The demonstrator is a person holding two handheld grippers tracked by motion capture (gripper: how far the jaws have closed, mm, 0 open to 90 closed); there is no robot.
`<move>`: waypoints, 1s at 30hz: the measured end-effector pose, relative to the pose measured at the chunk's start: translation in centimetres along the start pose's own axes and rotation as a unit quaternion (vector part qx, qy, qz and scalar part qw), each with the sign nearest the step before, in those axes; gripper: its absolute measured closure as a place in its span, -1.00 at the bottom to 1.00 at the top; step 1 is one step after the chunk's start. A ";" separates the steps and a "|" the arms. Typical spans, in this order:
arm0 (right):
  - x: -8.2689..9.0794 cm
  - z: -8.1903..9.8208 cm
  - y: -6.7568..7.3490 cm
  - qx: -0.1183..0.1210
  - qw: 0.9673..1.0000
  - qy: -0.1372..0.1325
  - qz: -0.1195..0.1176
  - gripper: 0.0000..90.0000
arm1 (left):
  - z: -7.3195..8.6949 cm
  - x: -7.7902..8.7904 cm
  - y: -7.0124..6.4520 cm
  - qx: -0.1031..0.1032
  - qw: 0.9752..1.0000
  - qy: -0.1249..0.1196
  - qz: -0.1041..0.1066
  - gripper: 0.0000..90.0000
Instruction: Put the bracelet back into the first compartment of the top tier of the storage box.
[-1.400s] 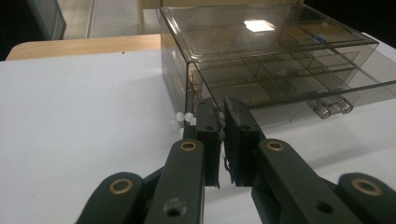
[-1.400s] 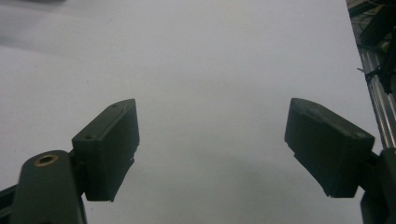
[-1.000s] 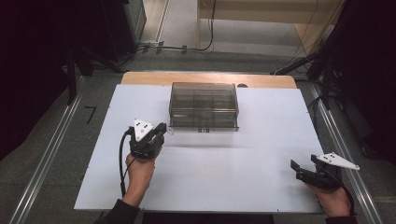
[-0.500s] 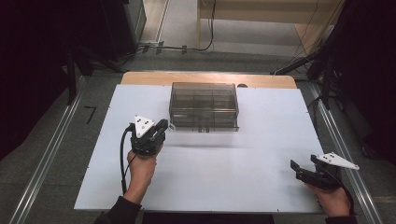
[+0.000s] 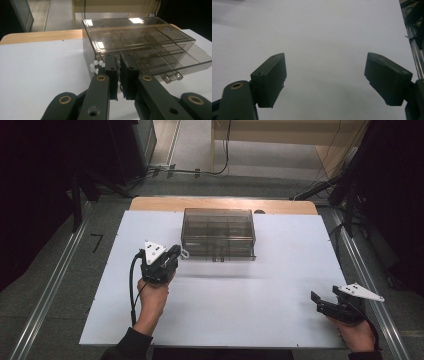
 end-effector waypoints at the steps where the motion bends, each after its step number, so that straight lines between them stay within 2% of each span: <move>1: 0.0 0.0 0.0 0.000 1.000 0.000 0.000 -0.63 | 0.0 0.0 0.0 0.000 1.000 0.001 0.001 0.90; 12: -0.1 0.0 0.0 0.000 1.000 0.001 0.000 -0.63 | -0.4 -0.6 0.1 -0.002 1.000 -0.005 0.001 0.90; 30: -0.2 0.1 0.0 0.002 1.000 0.005 -0.002 -0.63 | -0.4 -2.6 0.1 -0.002 1.000 0.000 0.008 0.89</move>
Point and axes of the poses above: each handheld gripper's, and its own axes: x roughly backward along the jaws, z roughly out of its underside, y roughly to its left, the point moved 6 cm from there along -x, roughly forward along the jaws, and after that the axes turned 15 degrees about z, right-handed, at the moved point
